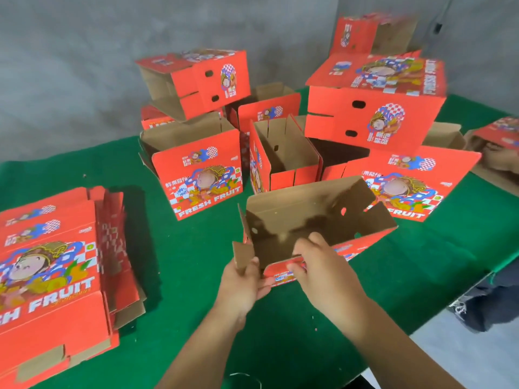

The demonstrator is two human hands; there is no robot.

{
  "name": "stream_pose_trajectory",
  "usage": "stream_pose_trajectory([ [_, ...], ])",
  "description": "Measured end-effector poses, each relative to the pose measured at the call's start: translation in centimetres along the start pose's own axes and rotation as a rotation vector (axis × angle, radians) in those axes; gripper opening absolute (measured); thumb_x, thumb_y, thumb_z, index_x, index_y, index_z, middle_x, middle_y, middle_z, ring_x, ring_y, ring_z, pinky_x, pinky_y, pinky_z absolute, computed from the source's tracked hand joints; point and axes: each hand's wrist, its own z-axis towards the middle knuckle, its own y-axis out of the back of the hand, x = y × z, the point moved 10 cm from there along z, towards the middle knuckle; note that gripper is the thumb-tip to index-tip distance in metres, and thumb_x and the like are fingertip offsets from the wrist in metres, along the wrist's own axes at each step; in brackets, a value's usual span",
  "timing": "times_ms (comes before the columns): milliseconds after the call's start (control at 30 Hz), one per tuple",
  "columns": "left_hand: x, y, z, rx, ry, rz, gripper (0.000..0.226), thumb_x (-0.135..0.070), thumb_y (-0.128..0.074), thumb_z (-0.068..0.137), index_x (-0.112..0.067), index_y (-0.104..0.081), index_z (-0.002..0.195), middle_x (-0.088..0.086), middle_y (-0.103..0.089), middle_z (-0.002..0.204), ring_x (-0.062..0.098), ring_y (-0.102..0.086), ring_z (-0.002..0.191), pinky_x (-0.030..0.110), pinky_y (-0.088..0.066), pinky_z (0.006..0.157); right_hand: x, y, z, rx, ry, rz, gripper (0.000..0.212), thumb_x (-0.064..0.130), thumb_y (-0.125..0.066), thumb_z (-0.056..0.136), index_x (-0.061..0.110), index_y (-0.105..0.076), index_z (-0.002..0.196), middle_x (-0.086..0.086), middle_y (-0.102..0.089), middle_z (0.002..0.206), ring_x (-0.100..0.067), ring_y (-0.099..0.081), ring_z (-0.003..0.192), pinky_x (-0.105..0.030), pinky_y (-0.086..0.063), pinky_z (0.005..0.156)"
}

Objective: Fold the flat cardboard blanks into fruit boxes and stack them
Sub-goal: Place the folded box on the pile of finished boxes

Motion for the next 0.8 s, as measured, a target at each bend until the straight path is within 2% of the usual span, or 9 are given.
stream_pose_trajectory([
  [200,-1.5,-6.1,0.4,0.252,-0.088,-0.095,0.016,-0.022,-0.051,0.108,-0.025,-0.062,0.119,-0.005,-0.077,0.109,0.025,-0.076,0.101,0.028,-0.062,0.079,-3.6,4.7,-1.6,-0.339,-0.055,0.013,0.025,0.019,-0.074,0.087,0.02,-0.057,0.106,0.002,-0.039,0.12,-0.032,-0.059,0.085,-0.04,-0.051,0.068],
  [300,-1.6,-13.3,-0.2,0.684,-0.13,0.529,0.049,-0.035,-0.06,0.103,-0.037,-0.045,0.15,-0.018,-0.049,0.149,0.007,-0.058,0.129,0.019,-0.051,0.094,-8.4,6.6,-2.0,-0.597,-0.22,0.211,0.079,0.01,-0.077,0.077,0.023,-0.037,0.144,0.003,-0.003,0.161,-0.039,-0.044,0.128,-0.047,-0.048,0.103],
  [367,-2.6,-15.2,0.5,0.728,-0.289,0.908,0.065,-0.037,-0.064,0.1,-0.039,-0.033,0.157,-0.011,-0.043,0.157,0.01,-0.055,0.129,0.021,-0.045,0.097,-10.8,5.2,-2.2,-0.661,-0.328,0.383,0.102,0.012,-0.076,0.078,0.026,-0.015,0.158,0.008,0.022,0.163,-0.038,-0.018,0.15,-0.042,-0.031,0.118],
  [433,-4.7,-14.8,1.8,0.577,-0.347,0.871,0.058,-0.035,-0.06,0.101,-0.038,-0.04,0.155,-0.003,-0.053,0.15,0.021,-0.068,0.103,0.025,-0.051,0.079,-13.0,2.8,-3.3,-0.725,-0.477,0.443,0.104,0.01,-0.08,0.079,0.024,-0.014,0.158,-0.012,0.009,0.164,-0.038,-0.01,0.15,-0.049,-0.024,0.122],
  [500,-5.0,-13.0,2.3,0.462,-0.242,0.607,0.05,-0.033,-0.057,0.102,-0.037,-0.046,0.15,-0.008,-0.057,0.144,0.015,-0.067,0.083,0.022,-0.052,0.069,-14.0,0.9,-4.8,-0.809,-0.556,0.377,0.089,0.009,-0.084,0.077,0.021,-0.026,0.144,-0.025,-0.028,0.145,-0.038,-0.032,0.13,-0.061,-0.039,0.11],
  [567,-3.6,-12.4,2.2,0.462,-0.139,0.494,0.048,-0.029,-0.057,0.102,-0.032,-0.048,0.148,-0.007,-0.06,0.14,0.009,-0.068,0.1,0.02,-0.049,0.082,-13.3,-1.6,-3.8,-0.672,-0.476,0.343,0.051,0.021,-0.08,0.082,0.029,-0.043,0.115,-0.005,-0.052,0.107,-0.027,-0.048,0.094,-0.056,-0.05,0.085],
  [667,-1.8,-11.3,2.0,0.452,-0.114,0.547,0.044,-0.027,-0.057,0.103,-0.028,-0.052,0.146,0.0,-0.064,0.136,0.015,-0.063,0.117,0.022,-0.043,0.09,-13.2,-6.9,0.4,-0.043,-0.404,0.222,0.017,0.042,-0.06,0.092,0.042,-0.051,0.077,0.005,-0.053,0.067,-0.025,-0.053,0.069,-0.044,-0.049,0.069],
  [733,-0.9,-10.2,2.1,0.43,-0.088,0.555,0.042,-0.029,-0.055,0.104,-0.029,-0.052,0.145,-0.001,-0.063,0.137,0.013,-0.062,0.115,0.019,-0.043,0.085,-15.9,-6.8,2.1,0.08,-0.457,0.233,0.01,0.04,-0.059,0.097,0.043,-0.067,0.1,0.003,-0.071,0.095,-0.026,-0.066,0.093,-0.038,-0.052,0.084],
  [800,-0.2,-9.3,1.9,0.433,-0.03,0.514,0.043,-0.028,-0.054,0.104,-0.029,-0.05,0.147,-0.007,-0.059,0.142,0.012,-0.061,0.121,0.018,-0.044,0.087,-19.5,-4.9,3.8,0.006,-0.498,0.268,0.044,0.033,-0.055,0.102,0.027,-0.052,0.145,0.001,-0.062,0.137,-0.027,-0.062,0.118,-0.03,-0.045,0.094],
])
